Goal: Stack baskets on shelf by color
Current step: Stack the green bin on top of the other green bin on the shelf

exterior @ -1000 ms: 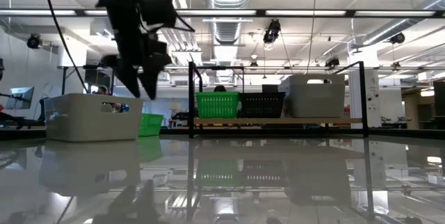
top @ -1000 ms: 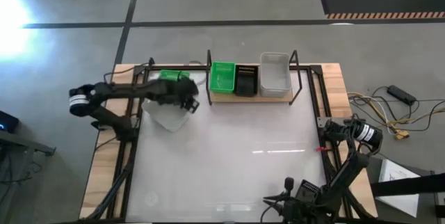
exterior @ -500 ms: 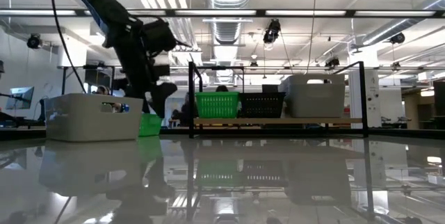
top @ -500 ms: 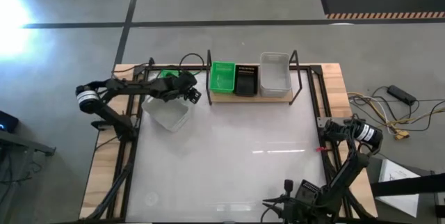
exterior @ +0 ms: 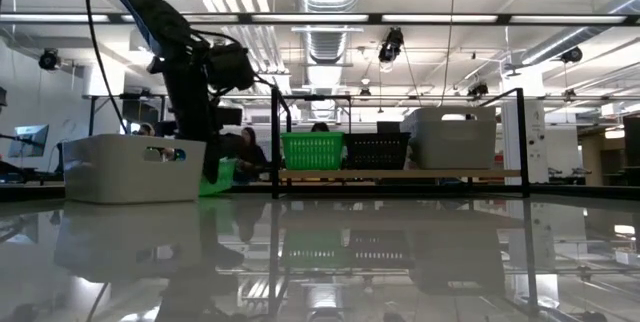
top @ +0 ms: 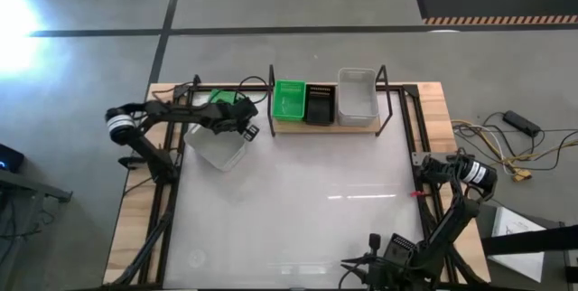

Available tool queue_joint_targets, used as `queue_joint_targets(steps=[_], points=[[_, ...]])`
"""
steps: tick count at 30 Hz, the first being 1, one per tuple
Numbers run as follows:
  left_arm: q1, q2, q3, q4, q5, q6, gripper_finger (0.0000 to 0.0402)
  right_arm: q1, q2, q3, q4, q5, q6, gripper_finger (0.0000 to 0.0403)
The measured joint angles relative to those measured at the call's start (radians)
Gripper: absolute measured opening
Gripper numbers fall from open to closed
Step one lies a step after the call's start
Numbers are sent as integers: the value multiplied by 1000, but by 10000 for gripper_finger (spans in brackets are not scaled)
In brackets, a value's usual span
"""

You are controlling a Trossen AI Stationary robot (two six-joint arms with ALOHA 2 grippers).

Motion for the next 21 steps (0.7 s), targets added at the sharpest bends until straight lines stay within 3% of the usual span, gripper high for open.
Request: queue_joint_targets(steps=[4, 14, 18, 21], points=[[-38, -47, 28, -119, -1, 21, 7, 0, 0, 0, -3, 0, 0, 33], [-174, -325, 134, -419, -41, 24, 1, 0, 0, -1, -4, 0, -14, 33], [-224, -453, 210, -432, -42, 46, 0, 0, 0, -2, -4, 0, -16, 33], [-276, -513, 259, -352, -22, 151, 0, 0, 0, -2, -4, 0, -17, 33]])
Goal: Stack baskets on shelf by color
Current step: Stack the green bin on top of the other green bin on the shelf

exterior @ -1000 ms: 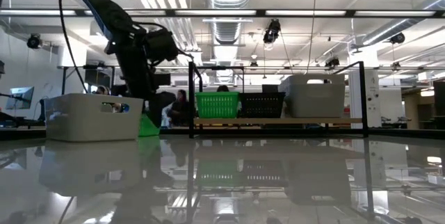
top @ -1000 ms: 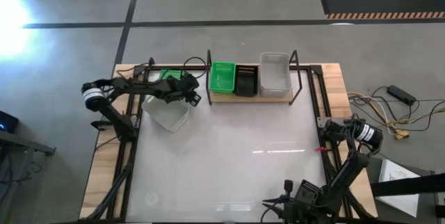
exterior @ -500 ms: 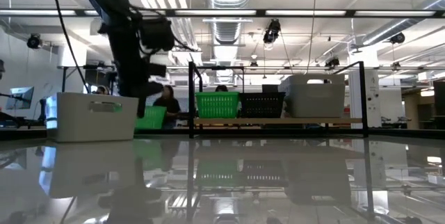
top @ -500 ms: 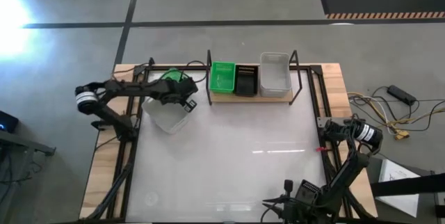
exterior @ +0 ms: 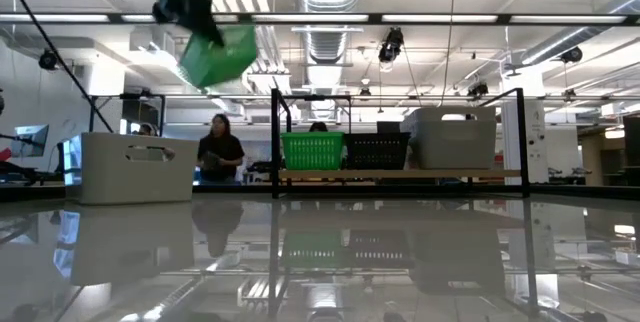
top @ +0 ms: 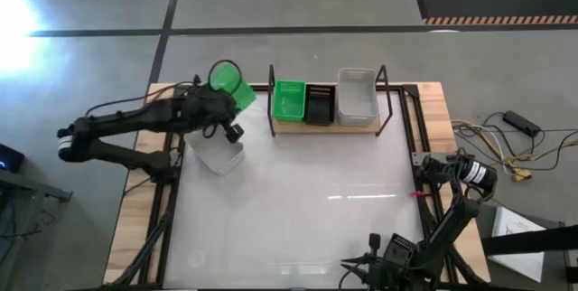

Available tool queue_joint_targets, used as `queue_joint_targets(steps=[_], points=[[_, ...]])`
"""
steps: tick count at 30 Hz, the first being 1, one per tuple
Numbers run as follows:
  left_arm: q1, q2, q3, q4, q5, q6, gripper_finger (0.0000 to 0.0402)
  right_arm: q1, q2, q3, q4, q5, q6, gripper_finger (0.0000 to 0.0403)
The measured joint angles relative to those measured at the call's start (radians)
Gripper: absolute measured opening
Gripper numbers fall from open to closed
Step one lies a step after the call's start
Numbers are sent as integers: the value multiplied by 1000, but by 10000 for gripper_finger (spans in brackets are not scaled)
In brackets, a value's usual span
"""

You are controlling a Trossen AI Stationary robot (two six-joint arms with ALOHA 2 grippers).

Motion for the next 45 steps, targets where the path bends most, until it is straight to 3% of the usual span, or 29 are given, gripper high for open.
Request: queue_joint_targets(steps=[5, 11, 18, 23, 27, 35, 40, 45], points=[[-111, 4, 13, 313, 156, 220, 0, -1, 0, 0, 0, 0, -2, 33], [-184, 177, 16, 587, 247, 387, 0, -1, 0, -1, 1, 0, 1, 34], [-149, 455, 135, 571, 178, 552, 0, -1, 0, -1, 5, 0, 15, 34], [-75, 606, 288, 393, 83, 606, 0, 0, 0, -1, 6, 0, 29, 34], [-16, 695, 385, 267, 67, 611, 0, 0, 0, -1, 12, 0, 29, 34], [15, 754, 434, 181, 56, 712, 0, 0, 0, -1, 27, -1, 29, 34], [15, 753, 432, 180, -99, 715, 0, 0, 0, -1, 27, -1, 29, 34], [18, 753, 426, 147, -132, 790, 0, 0, 0, -1, 27, -1, 28, 34]])
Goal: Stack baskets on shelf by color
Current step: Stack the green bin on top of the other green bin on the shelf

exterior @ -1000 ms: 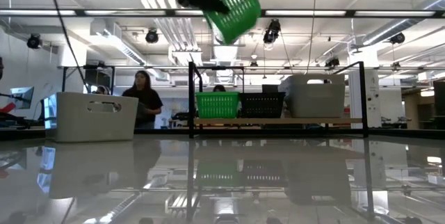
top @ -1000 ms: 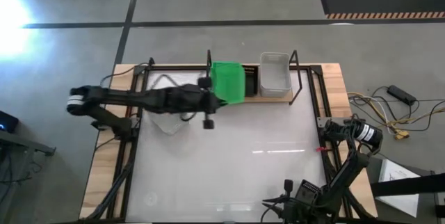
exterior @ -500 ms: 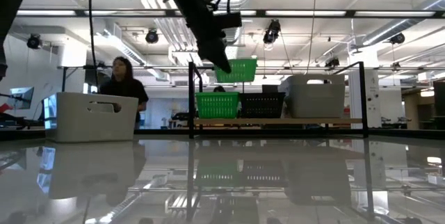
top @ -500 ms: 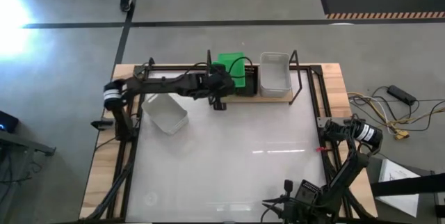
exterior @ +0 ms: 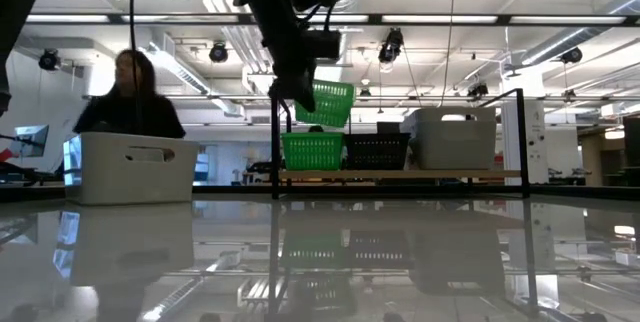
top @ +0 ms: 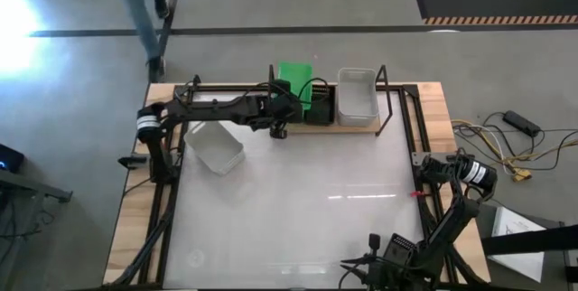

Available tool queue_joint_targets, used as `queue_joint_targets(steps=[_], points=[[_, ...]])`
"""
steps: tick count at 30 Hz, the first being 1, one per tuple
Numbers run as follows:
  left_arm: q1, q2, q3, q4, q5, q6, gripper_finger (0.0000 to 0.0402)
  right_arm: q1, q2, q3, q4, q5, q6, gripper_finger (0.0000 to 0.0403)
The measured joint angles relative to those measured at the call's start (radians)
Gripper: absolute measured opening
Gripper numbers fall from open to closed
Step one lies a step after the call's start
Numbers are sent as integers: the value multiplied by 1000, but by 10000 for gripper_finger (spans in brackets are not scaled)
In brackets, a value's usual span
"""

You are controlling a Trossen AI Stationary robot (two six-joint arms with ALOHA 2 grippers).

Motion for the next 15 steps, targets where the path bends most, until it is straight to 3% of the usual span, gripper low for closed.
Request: queue_joint_targets(steps=[9, 15], points=[[4, 0, -1, -67, -31, 34, 0, 0, 0, 0, 0, 0, 0, 34], [10, 0, -6, -67, 84, 64, 0, 0, 0, 0, 0, 0, 0, 34]])
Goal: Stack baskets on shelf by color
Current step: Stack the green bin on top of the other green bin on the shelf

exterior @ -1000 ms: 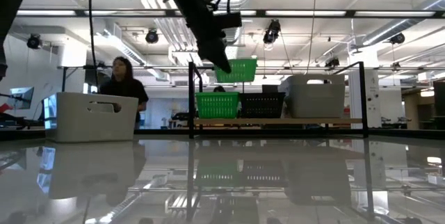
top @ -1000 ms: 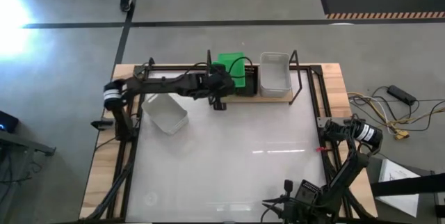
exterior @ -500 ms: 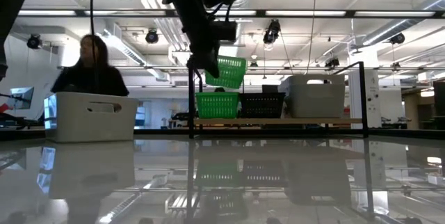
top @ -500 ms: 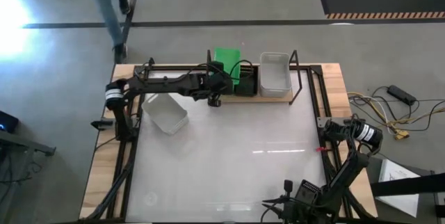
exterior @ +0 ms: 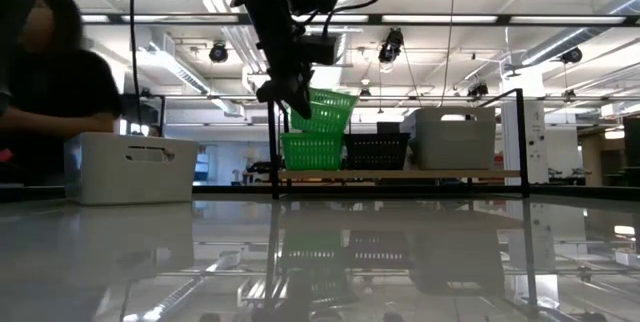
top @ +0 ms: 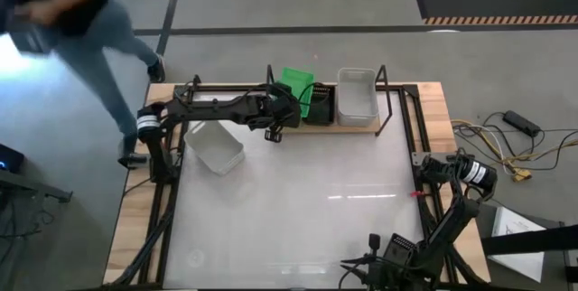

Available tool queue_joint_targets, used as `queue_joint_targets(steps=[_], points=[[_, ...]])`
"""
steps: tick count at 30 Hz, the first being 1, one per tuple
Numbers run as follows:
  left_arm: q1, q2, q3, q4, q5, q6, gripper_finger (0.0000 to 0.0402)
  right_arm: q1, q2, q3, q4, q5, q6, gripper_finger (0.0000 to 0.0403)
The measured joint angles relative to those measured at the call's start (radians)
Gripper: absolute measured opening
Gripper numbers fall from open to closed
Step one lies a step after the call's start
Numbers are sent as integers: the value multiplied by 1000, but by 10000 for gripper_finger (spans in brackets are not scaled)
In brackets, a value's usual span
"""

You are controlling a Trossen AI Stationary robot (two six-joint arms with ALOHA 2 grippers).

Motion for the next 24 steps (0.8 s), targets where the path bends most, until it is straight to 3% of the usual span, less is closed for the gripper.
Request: queue_joint_targets(steps=[12, 19, 24], points=[[0, 0, 0, 4, 13, -1, 0, 0, 0, 0, 0, 0, 0, 34], [3, 0, 1, 6, 114, -20, 0, 0, 0, 0, 0, -2, 0, 34], [3, 0, 1, 6, 120, -21, 0, 0, 0, -2, 0, -3, 0, 34]])
